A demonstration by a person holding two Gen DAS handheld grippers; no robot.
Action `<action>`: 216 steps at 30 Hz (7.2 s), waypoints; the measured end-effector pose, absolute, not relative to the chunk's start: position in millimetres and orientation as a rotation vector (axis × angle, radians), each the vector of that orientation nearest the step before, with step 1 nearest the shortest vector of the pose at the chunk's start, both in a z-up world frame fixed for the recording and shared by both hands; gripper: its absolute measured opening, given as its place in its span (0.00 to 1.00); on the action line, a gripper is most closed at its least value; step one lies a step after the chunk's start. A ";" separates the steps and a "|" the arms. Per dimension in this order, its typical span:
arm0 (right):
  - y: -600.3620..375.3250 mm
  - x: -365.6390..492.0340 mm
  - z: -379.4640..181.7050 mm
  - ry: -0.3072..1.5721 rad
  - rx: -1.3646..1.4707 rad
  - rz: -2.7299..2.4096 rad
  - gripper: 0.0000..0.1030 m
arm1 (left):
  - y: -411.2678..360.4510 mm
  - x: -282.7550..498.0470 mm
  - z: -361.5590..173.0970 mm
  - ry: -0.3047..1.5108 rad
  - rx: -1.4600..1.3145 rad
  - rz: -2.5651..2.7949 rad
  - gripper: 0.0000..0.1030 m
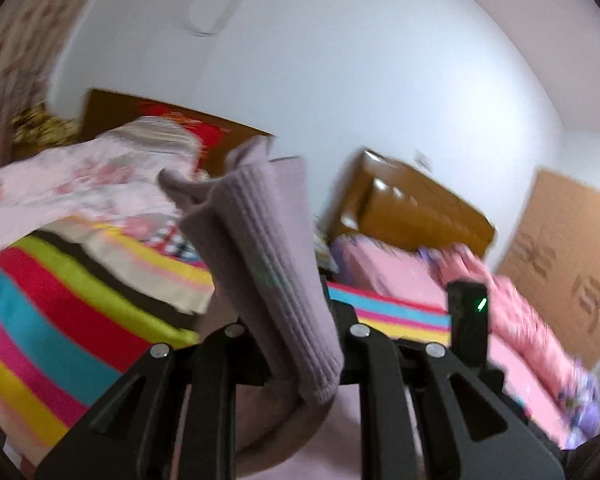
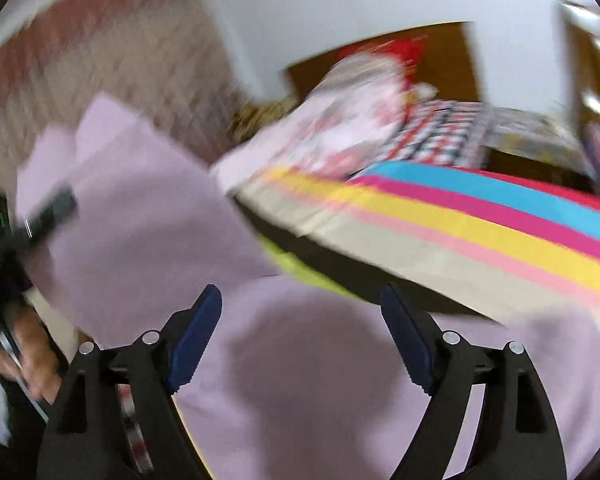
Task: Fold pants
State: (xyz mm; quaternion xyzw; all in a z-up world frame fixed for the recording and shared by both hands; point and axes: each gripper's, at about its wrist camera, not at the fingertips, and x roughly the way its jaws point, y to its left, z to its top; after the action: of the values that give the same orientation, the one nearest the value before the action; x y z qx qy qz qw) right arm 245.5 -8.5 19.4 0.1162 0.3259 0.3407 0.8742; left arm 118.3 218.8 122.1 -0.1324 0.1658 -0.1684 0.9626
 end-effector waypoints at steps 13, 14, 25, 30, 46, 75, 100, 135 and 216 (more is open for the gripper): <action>-220.0 133.5 0.7 0.620 0.474 0.426 0.78 | 17.7 122.5 5.9 0.654 0.006 -0.604 0.83; -218.6 132.8 -6.1 0.632 0.496 0.442 0.78 | 25.8 117.3 13.6 0.624 -0.026 -0.606 0.90; -123.7 113.4 -64.4 0.955 0.481 0.675 0.75 | 221.0 49.6 18.4 0.515 -0.359 -0.108 0.98; -96.8 114.2 -74.3 1.030 0.423 0.648 0.74 | 215.6 41.3 -0.8 0.561 -0.269 -0.058 0.98; -74.2 148.3 -66.0 0.975 0.535 0.657 0.14 | 202.1 31.4 -19.1 0.569 -0.091 -0.064 0.98; -118.7 133.6 -65.9 0.900 0.405 0.561 0.13 | 241.7 122.5 -45.2 0.774 -0.178 0.110 0.99; -127.6 123.6 -82.0 0.916 0.480 0.539 0.12 | 210.9 99.3 -35.9 0.723 0.122 0.130 0.98; -79.1 192.9 -33.8 0.857 -0.107 0.559 0.50 | 99.7 248.0 20.9 0.913 -0.018 -0.265 0.98; -365.8 50.2 -84.6 0.794 0.649 -0.016 0.84 | 12.8 157.5 -46.6 0.860 0.116 -0.300 0.99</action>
State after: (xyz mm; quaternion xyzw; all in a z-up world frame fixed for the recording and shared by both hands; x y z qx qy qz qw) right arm 50.2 -365.8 -84.6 0.3103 0.3796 -0.0078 0.8715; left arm 157.5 12.8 -46.6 0.0561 0.4152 -0.1449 0.8964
